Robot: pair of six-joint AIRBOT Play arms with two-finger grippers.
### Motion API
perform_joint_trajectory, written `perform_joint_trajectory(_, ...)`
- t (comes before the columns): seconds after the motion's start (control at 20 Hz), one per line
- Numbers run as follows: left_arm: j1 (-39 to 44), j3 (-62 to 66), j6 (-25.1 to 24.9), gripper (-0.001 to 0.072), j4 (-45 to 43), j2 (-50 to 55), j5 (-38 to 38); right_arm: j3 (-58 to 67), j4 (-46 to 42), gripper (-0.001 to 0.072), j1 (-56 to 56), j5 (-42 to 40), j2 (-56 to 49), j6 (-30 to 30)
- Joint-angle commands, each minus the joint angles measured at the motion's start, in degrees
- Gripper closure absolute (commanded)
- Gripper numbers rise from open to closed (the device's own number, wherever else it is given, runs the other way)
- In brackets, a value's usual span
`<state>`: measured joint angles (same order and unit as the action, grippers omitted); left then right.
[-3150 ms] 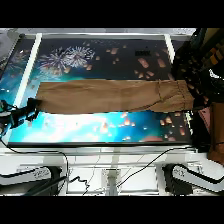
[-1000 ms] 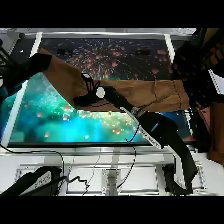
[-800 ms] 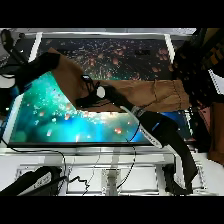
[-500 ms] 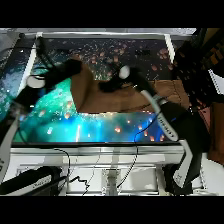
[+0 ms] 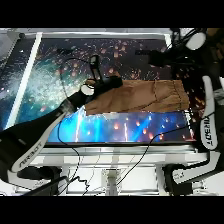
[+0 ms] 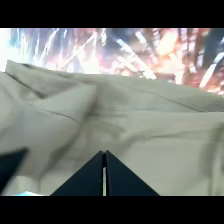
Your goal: Fold the clothes and pants, and hang the long-sleeved shirts on hangers.
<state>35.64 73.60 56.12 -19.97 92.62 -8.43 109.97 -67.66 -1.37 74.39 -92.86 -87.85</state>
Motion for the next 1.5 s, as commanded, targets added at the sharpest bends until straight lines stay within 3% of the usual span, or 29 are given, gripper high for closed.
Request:
perform_joint_trajectory(0.0,2.4,2.3,0.1,-0.0005,0.4,3.3,-1.7,0.0,-0.4,0.0673,3.4,2.0,2.7,0.5)
perform_joint_trajectory(0.25,-5.6,2.3,0.2,0.0014,-5.3,-2.3,-20.0,-0.3,-1.9,0.0673,3.7,3.1,2.7,0.5)
perform_joint_trajectory(0.45,-21.7,2.3,13.9,0.0015,-23.2,-7.1,-41.5,-0.3,-4.3,0.0673,3.6,3.0,2.7,0.6)
perform_joint_trajectory(0.6,-32.9,1.8,15.9,0.0015,-29.3,-6.4,-53.2,-0.3,-4.4,0.0673,3.6,2.0,2.7,0.6)
perform_joint_trajectory(0.75,-37.6,0.2,14.3,0.0015,-29.3,-4.0,-54.0,-0.3,-4.4,0.0673,3.6,1.1,2.7,0.5)
perform_joint_trajectory(1.0,-37.1,0.1,13.5,0.0014,-28.8,4.7,-53.0,-0.3,-4.4,0.0673,3.6,1.2,2.7,0.5)
perform_joint_trajectory(1.25,-35.9,0.1,6.8,0.0016,-14.8,10.7,-49.0,-0.3,-4.2,0.0673,3.6,1.0,2.7,0.5)
perform_joint_trajectory(1.45,-33.1,0.1,6.8,0.0031,-14.2,13.4,-46.5,-0.3,-2.6,0.0674,3.6,1.0,2.7,0.5)
